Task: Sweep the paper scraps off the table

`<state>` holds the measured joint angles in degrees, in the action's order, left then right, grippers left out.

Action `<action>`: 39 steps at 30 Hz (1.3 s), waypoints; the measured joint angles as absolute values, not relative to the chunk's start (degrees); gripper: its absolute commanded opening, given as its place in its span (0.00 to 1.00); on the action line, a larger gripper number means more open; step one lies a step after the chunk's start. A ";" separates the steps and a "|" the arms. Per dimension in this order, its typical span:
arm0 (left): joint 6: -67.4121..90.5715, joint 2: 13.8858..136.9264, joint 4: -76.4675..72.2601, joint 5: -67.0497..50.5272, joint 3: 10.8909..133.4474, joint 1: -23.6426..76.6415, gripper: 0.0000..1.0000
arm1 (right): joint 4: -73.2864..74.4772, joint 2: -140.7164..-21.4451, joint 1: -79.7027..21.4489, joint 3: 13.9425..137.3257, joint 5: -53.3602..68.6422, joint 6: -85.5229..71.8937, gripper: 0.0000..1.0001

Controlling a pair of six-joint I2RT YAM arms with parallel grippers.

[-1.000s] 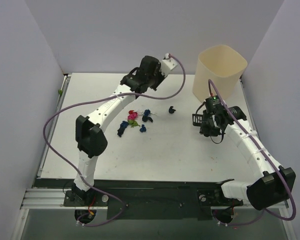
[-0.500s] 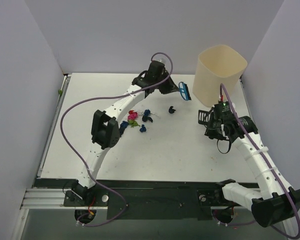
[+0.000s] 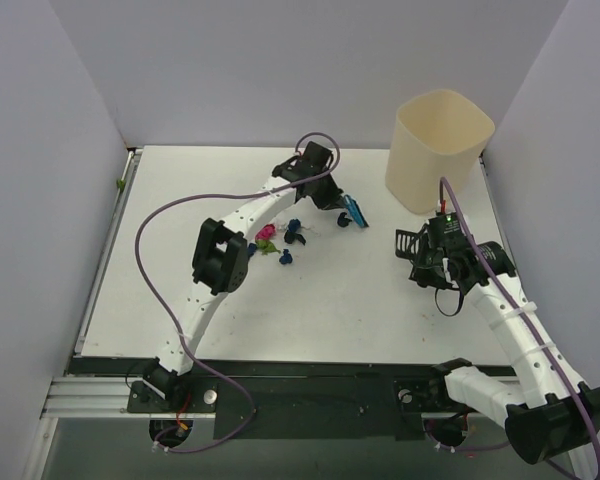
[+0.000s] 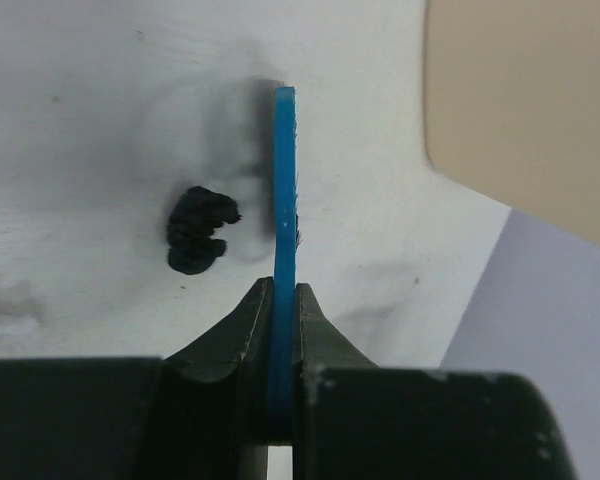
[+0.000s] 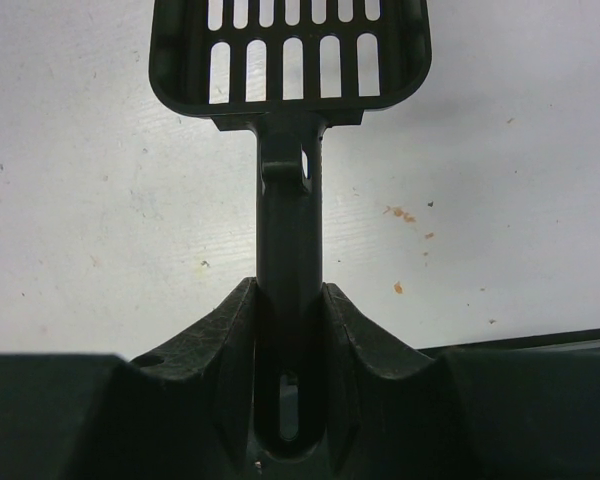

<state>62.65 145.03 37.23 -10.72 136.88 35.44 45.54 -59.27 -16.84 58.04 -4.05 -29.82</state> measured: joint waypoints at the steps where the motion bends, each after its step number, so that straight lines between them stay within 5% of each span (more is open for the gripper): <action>1: 61.84 145.03 38.28 -9.76 136.99 35.40 0.00 | 45.50 -59.20 -16.84 58.04 -4.03 -29.82 0.00; 22: 42.78 120.90 50.26 -2.66 110.00 24.99 0.00 | 41.32 -61.84 -18.50 55.61 -0.82 -29.43 0.00; 32: 36.03 111.72 50.94 -12.49 110.74 22.48 0.00 | 38.39 -71.05 -29.63 56.99 -1.48 -26.50 0.00; 39: 18.41 107.96 53.65 -6.31 115.31 14.59 0.00 | 35.27 -76.84 -40.29 59.70 -1.37 -22.04 0.00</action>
